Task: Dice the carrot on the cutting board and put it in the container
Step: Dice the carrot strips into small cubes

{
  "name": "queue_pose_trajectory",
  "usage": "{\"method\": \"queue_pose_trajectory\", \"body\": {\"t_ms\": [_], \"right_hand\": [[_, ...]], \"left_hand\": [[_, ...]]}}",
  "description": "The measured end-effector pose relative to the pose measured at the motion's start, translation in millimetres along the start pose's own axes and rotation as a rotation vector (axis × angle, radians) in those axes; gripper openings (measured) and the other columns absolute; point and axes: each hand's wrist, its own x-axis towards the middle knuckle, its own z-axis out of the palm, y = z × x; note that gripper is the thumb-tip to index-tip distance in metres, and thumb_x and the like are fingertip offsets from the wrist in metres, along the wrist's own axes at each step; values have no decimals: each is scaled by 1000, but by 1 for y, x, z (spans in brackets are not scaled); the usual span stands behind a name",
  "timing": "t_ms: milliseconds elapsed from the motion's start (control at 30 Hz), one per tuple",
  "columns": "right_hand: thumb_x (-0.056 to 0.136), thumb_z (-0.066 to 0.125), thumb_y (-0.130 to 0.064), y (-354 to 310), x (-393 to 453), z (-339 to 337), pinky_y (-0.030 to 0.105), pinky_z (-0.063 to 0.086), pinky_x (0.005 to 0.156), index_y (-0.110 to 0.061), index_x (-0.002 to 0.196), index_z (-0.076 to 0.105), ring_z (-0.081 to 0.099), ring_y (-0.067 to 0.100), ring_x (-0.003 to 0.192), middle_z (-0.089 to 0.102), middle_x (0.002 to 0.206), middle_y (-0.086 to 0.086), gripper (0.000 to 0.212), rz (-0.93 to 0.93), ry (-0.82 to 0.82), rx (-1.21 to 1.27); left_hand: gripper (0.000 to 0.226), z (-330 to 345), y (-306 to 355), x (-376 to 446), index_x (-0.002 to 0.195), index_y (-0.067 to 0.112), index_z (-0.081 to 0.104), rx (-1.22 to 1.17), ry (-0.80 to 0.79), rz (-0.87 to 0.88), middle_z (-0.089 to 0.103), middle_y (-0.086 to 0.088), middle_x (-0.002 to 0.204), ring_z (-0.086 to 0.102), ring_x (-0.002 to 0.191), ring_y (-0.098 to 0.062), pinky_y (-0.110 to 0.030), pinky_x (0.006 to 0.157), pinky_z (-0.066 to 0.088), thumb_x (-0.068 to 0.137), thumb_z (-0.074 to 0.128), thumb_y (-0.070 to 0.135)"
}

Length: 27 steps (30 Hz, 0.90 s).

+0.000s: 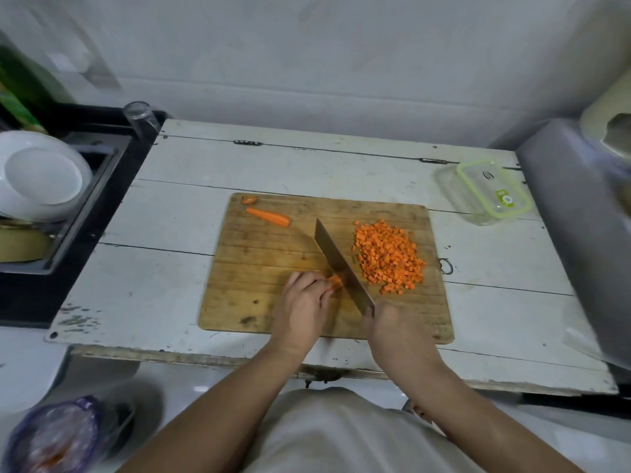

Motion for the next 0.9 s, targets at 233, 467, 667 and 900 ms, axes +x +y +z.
{"method": "queue_pose_trajectory", "body": {"t_ms": [233, 467, 667, 900], "right_hand": [[105, 43, -30, 8, -4, -10, 38, 44, 58, -15, 103, 59, 60, 30, 68, 63, 75, 5, 22, -4, 98, 133], [105, 40, -33, 15, -27, -4, 31, 25, 44, -25, 77, 38, 47, 18, 57, 49, 62, -4, 29, -10, 1, 41], [104, 43, -31, -1, 9, -1, 34, 43, 55, -20, 90, 54, 62, 30, 72, 61, 77, 5, 21, -3, 4, 46], [105, 43, -30, 12, -2, -11, 36, 40, 60, -16, 109, 56, 61, 33, 74, 67, 83, 11, 20, 5, 109, 128]], "left_hand": [[3, -6, 2, -2, 93, 10, 73, -3, -28, -36, 66, 1, 90, 52, 90, -16, -35, 75, 51, 92, 73, 13], [5, -4, 2, -2, 89, 12, 72, -3, -28, -53, 63, 2, 89, 51, 90, -17, -35, 75, 51, 93, 70, 16], [2, -2, 0, -1, 90, 11, 73, 15, -26, -37, 66, 1, 89, 52, 89, -18, -37, 74, 52, 90, 72, 9], [10, -7, 7, -4, 99, 9, 76, 37, -20, -27, 69, 0, 97, 55, 94, -18, -37, 77, 55, 92, 70, 13]]}}
